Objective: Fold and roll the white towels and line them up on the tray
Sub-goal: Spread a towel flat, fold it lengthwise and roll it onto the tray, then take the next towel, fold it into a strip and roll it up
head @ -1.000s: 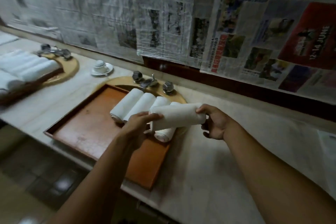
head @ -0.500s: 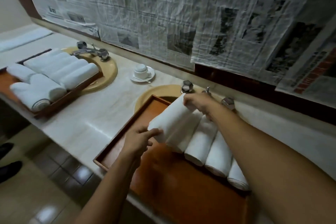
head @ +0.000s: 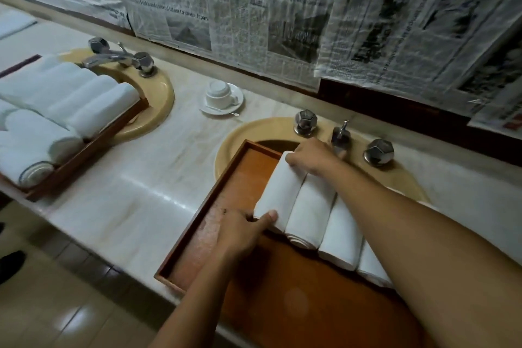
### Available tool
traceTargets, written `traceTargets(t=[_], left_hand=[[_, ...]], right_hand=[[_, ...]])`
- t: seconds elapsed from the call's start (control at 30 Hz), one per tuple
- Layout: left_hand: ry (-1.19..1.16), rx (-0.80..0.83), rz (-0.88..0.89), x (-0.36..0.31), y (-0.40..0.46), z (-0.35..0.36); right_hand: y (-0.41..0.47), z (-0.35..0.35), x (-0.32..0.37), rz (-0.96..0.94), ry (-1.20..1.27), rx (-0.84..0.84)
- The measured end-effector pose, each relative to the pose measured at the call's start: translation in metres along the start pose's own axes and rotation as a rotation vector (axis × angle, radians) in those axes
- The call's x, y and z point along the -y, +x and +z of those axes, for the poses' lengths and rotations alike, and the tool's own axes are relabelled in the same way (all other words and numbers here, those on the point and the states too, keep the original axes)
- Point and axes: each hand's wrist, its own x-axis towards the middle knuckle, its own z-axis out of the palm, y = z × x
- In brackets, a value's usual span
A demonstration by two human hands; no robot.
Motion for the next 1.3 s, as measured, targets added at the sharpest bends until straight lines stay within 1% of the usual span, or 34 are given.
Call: traceTargets(t=[0.07,0.17,0.23,0.3,0.4,0.47,0.5,0.57,0.67,0.7,0.77,0.8,0.9,1.03,1.17,1.3], left_hand=[[0.143,0.061,0.003,-0.002,0.007,-0.006],[0.287,0.128,-0.071,-0.016,0.022,-0.015],[0.384,0.173,-0.093,-0.026,0.032,-0.018],[0.514,0.213,-0.079,-0.035,0.038,-0.020],[0.670,0.323,-0.092,-0.051,0.037,-0.025],[0.743,0.388,-0.101,-0.067,0.032,-0.031],[0.780,0.393,-0.089,-0.075,0.031,-0.034],[0.823,0.348,-0.007,-0.092,0.031,-0.035],[0.803,0.206,0.275,-0.112,0.029,-0.016],[0.748,0.200,0.368,-0.119,0.026,-0.003],[0.638,0.264,0.497,-0.130,0.016,0.033],[0.632,0.291,0.549,-0.134,0.011,0.055],[0.697,0.364,0.689,-0.145,-0.003,0.128],[0.749,0.473,0.824,-0.166,-0.038,0.238],[0.820,0.582,0.896,-0.184,-0.078,0.354],[0.864,0.645,0.892,-0.199,-0.112,0.469]], right_hand=[[0.000,0.003,-0.001,0.006,-0.004,-0.018],[-0.006,0.004,-0.001,0.010,-0.035,-0.037],[-0.010,0.003,-0.001,0.021,-0.078,-0.032],[-0.011,0.001,0.001,0.021,-0.091,-0.002],[-0.015,-0.007,-0.001,-0.026,-0.095,0.058],[-0.022,-0.014,-0.008,-0.097,-0.063,0.044],[-0.027,-0.019,-0.013,-0.129,-0.038,0.013],[-0.037,-0.031,-0.025,-0.164,-0.002,-0.043],[-0.054,-0.050,-0.054,-0.179,0.034,-0.075],[-0.062,-0.057,-0.066,-0.171,0.028,-0.092],[-0.080,-0.072,-0.096,-0.158,-0.009,-0.137],[-0.090,-0.081,-0.115,-0.155,-0.020,-0.162],[-0.124,-0.106,-0.184,-0.062,0.019,-0.216],[-0.171,-0.128,-0.301,0.110,0.079,-0.278],[-0.216,-0.144,-0.421,0.261,0.097,-0.338],[-0.251,-0.162,-0.539,0.373,0.133,-0.391]])
